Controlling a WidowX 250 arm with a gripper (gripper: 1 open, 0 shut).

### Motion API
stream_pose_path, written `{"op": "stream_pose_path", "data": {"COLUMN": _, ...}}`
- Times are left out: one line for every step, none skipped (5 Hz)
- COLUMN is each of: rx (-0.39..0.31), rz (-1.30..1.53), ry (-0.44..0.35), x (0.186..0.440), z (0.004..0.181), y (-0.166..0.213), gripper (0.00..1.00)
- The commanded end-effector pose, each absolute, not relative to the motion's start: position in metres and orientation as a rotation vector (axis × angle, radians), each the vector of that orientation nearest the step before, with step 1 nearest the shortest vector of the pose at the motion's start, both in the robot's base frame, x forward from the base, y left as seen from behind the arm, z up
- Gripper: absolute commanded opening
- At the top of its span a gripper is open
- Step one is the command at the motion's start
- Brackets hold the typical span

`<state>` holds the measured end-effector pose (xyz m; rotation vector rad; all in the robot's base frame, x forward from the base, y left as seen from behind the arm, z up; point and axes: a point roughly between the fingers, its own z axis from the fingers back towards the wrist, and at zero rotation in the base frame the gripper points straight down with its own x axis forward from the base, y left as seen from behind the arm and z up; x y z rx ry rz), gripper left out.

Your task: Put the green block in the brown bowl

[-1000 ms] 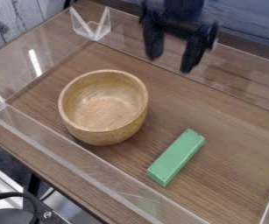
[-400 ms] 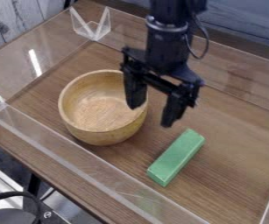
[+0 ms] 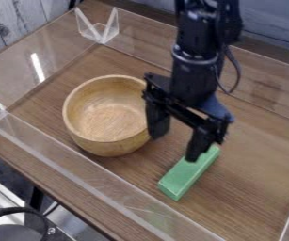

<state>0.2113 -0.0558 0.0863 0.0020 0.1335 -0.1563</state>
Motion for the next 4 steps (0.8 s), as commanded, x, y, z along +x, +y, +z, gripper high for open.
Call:
{"op": "stream_pose_path", "data": {"rx": -0.006, "rz": -0.169, "ry": 0.092, "x": 0.2152, "z": 0.0856, "y": -0.0638, "gripper": 1.0}}
{"op": "stream_pose_path", "data": {"rx": -0.013, "rz": -0.166, "ry": 0.089, "x": 0.2143, "z": 0.0789, "y": -0.0652, "gripper": 1.0}}
{"op": "stream_pose_path", "data": {"rx": -0.029, "rz": -0.161, "ry": 0.072, "x": 0.2146, "z": 0.0758, "y": -0.0643, "gripper": 1.0}}
{"op": "stream_pose_path", "data": {"rx": -0.045, "rz": -0.158, "ry": 0.052, "x": 0.2154, "z": 0.0768, "y": -0.063, "gripper": 1.0}}
